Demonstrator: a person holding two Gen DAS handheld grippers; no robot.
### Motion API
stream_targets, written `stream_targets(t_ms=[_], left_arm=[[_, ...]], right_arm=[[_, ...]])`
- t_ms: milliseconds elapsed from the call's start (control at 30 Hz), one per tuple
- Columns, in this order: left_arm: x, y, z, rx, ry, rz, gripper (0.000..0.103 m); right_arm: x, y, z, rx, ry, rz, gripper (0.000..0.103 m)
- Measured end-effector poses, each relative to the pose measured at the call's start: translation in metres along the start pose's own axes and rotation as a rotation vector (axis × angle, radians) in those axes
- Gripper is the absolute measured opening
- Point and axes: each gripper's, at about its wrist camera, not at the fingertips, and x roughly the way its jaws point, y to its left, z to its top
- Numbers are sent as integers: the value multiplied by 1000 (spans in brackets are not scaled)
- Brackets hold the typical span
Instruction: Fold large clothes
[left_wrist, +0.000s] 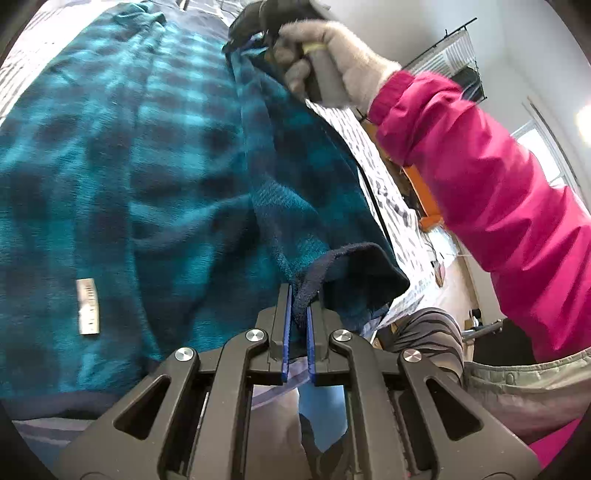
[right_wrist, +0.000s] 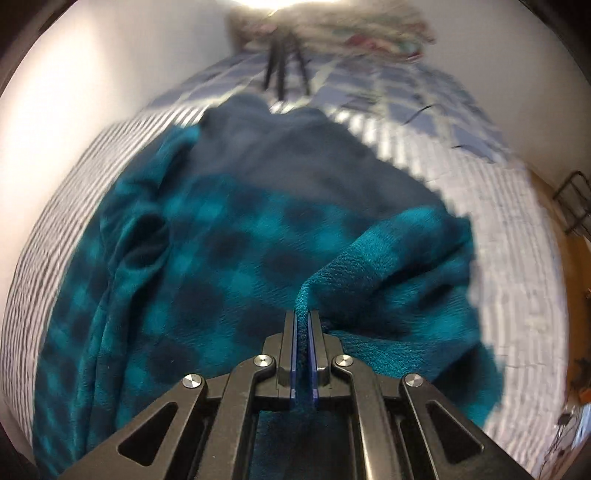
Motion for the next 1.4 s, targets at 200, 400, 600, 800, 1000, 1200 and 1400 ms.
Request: stream_targets(t_ms=[200, 400, 600, 800, 1000, 1200, 1400], left_arm=[[-17, 5, -1, -23, -10, -12, 5], [-32, 25, 9, -133, -55, -52, 46], [1, 32, 30, -173, -19, -20, 48], [41, 35, 38, -145, 30, 41, 34], [25, 36, 36, -133, 1, 55, 0], [20, 47, 24, -173, 12, 81, 0], [8, 42, 21, -154, -10, 81, 0]], right_arm=[[-46, -27, -13, 83, -93, 180, 29], [-100, -106, -46, 266, -194, 169, 44], [-71, -162, -73, 500, -147, 308, 49], [-49, -153, -67, 488, -104, 347, 42], [-65, -120, -46, 255, -80, 223, 3], [-50, -143, -37, 236, -45, 45, 5], [-82, -130, -42, 180, -112, -44, 28]])
